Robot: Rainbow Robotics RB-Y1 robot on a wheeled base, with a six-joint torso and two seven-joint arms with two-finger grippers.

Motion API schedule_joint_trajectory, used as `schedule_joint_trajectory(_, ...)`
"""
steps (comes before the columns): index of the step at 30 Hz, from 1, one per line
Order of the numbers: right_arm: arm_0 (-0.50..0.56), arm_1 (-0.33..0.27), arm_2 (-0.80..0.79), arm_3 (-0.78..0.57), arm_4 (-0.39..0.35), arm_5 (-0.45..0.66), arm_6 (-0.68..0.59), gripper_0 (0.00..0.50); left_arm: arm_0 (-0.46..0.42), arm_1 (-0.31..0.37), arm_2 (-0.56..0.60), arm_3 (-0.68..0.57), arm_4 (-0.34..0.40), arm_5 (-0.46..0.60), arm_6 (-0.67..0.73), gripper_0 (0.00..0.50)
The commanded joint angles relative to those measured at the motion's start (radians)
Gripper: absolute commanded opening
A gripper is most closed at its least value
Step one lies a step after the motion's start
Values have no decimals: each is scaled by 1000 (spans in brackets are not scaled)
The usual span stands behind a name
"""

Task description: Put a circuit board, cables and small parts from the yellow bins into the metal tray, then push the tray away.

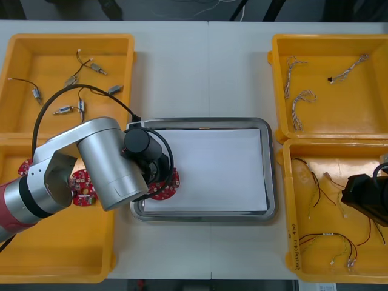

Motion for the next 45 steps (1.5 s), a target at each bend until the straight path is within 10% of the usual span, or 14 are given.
schedule_joint_trajectory(1, -8, 11, 10, -36, 7, 6, 2, 0, -38, -28, -27, -11, -13, -16, 97, 0)
schedule_joint_trajectory(4, -8, 11, 10, -36, 7, 6, 4, 91, -39, -28, -46, -11, -23, -24, 109, 0)
schedule_joint_trajectory(5, -8, 11, 9, -36, 7, 5, 5, 228, -38, -28, -50, -11, -26, -27, 113, 0)
schedule_joint_trajectory(6, -8, 11, 9, -36, 7, 5, 5, 228, -38, -28, -50, -11, -26, -27, 113, 0)
schedule_joint_trajectory(8, -8, 8, 4, -36, 7, 6, 7, 417, -39, -31, -55, -11, -28, -29, 123, 0)
schedule_joint_trajectory(11, -8, -7, -5, -40, -1, 5, 11, 496, -38, -34, -57, -11, -31, -27, 130, 0)
schedule_joint_trajectory(15, -8, -35, -26, -40, -49, 6, 14, 500, -38, -36, -57, -11, -37, -29, 136, 14)
schedule_joint_trajectory(20, -8, -81, -49, -40, -108, 9, 27, 500, -38, -36, -55, -11, -45, -29, 146, 500)
schedule_joint_trajectory(31, -9, -282, -46, -40, -190, -24, 264, 500, -38, -31, -26, -34, -49, -18, 166, 500)
schedule_joint_trajectory(45, -9, -414, 75, -21, -122, -142, 617, 500, -71, 4, 161, -165, 127, 185, 129, 500)
